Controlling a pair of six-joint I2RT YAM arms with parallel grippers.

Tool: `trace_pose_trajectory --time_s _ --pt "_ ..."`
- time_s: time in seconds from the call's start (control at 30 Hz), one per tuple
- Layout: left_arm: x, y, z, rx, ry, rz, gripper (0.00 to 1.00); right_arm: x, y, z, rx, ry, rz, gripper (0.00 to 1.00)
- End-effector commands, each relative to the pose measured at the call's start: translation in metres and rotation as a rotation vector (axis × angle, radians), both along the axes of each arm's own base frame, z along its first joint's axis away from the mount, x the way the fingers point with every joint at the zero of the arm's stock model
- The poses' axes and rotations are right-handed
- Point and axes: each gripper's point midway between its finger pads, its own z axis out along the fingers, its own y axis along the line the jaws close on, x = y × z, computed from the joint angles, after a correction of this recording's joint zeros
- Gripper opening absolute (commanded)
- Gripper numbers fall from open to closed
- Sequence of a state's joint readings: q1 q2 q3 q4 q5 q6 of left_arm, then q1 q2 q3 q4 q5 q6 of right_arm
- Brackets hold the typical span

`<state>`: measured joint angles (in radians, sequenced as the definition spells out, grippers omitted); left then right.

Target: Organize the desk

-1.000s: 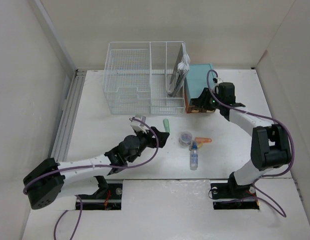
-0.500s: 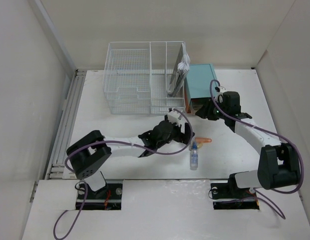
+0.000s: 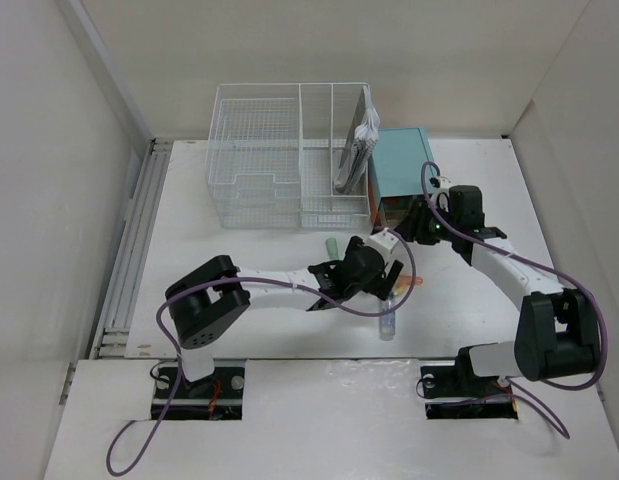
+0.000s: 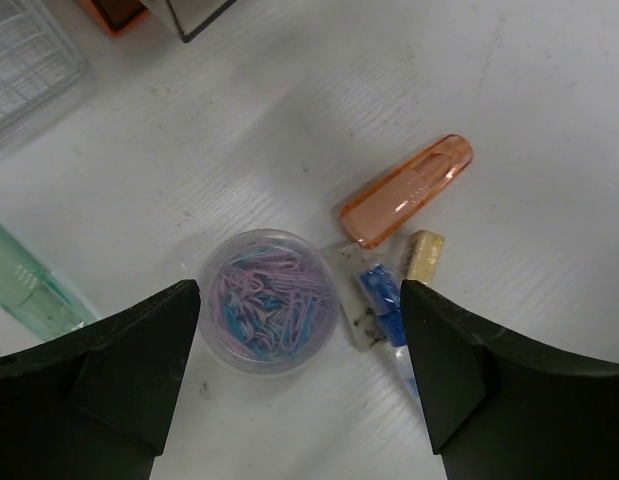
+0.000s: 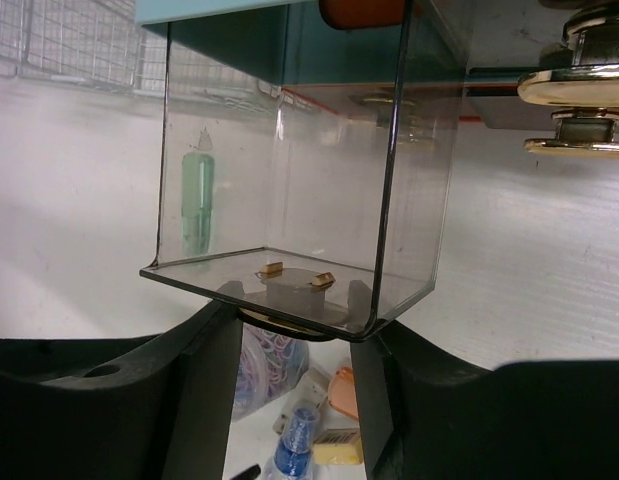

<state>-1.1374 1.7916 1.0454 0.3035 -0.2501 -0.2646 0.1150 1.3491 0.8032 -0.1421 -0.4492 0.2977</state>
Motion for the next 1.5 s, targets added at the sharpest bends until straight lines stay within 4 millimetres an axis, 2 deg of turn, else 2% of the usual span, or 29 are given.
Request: trace_pose_trajectory --time_s 0.0,0.13,0.23,0.43,0.47,0.53,0.6,0.73,0.8,0.83,0.97,1.03,1.07,1.13,1.3,1.33,1.43,1.47 --pt "0.008 0.025 -0.016 0.142 -0.020 0.078 0.79 -0.001 -0.001 0.008 -0.016 -0.047 0.042 0.39" --pt "0.010 0.028 -0.018 0.162 -0.043 0.107 0.79 -0.003 0.000 0.008 -0.011 -0.037 0.049 0.39" --pt "0.013 0.027 -0.010 0.154 -0.060 0.111 0.79 -0.005 -0.001 0.009 -0.017 -0.042 0.054 0.39" --pt "0.013 0.025 -0.016 0.169 -0.056 0.098 0.78 -0.006 -0.001 0.019 -0.014 -0.072 0.054 0.39" --pt "0.012 0.024 -0.017 0.166 -0.051 0.091 0.78 -0.007 0.001 0.020 -0.009 -0.072 0.061 0.43" --pt "0.010 0.024 -0.019 0.163 -0.046 0.083 0.71 -0.009 0.001 0.022 -0.009 -0.077 0.073 0.51" --pt "0.007 0.020 -0.020 0.144 -0.037 0.062 0.66 -0.011 0.003 0.025 0.001 -0.085 0.084 0.64" --pt "0.004 0.014 -0.016 0.116 -0.038 0.034 0.61 -0.014 0.005 0.031 0.001 -0.105 0.112 0.71" --pt "0.004 0.012 -0.017 0.097 -0.026 0.019 0.55 -0.020 0.008 0.036 0.013 -0.117 0.138 0.74" --pt "0.005 0.012 -0.013 0.088 -0.030 0.019 0.52 -0.025 0.009 0.033 0.008 -0.101 0.155 0.74" --pt "0.004 0.010 -0.014 0.072 -0.017 0.002 0.37 -0.031 0.006 0.042 -0.010 -0.132 0.186 0.77" --pt "0.002 0.006 -0.009 0.050 -0.015 -0.016 0.28 -0.036 0.006 0.050 -0.007 -0.160 0.207 0.78" --pt "0.001 0.008 -0.008 0.050 -0.015 -0.016 0.19 -0.040 0.006 0.055 0.003 -0.159 0.223 0.78" --pt "-0.001 0.007 -0.001 0.019 -0.011 -0.022 0.13 -0.041 0.004 0.063 -0.002 -0.189 0.235 0.78" --pt "-0.007 0.011 0.017 -0.029 -0.016 -0.032 0.05 -0.050 0.002 0.088 0.010 -0.263 0.248 0.79" --pt "-0.007 0.011 0.030 -0.054 -0.028 -0.032 0.04 -0.050 0.000 0.088 0.008 -0.269 0.250 0.79" --pt "-0.008 0.013 0.044 -0.073 -0.037 -0.032 0.04 -0.050 0.000 0.102 0.005 -0.311 0.251 0.79" --pt "-0.009 0.015 0.055 -0.090 -0.045 -0.032 0.02 -0.050 0.000 0.102 0.005 -0.311 0.251 0.79"
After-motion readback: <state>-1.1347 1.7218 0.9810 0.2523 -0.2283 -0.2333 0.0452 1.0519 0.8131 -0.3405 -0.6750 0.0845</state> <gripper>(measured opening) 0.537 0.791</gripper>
